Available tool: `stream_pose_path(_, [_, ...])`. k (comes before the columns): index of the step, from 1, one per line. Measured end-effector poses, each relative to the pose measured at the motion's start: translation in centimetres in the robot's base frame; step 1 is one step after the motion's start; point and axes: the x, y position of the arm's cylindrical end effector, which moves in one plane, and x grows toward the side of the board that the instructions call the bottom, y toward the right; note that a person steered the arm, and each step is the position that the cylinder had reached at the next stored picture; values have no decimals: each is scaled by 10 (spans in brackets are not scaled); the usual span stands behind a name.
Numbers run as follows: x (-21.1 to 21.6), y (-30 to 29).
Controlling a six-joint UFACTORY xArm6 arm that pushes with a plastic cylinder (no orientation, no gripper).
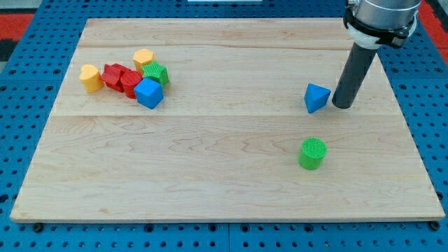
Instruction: Move blue blocks to the group of blocks at the left side of the board
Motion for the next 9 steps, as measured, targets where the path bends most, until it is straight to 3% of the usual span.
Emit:
stream_pose_path(1, [3,-66])
stream_pose_path(2, [-6,-96])
stream_pose_path(4, [-34,-33])
stream_pose_path(6, [-31,-123])
stream_pose_path(9, [-81,-86])
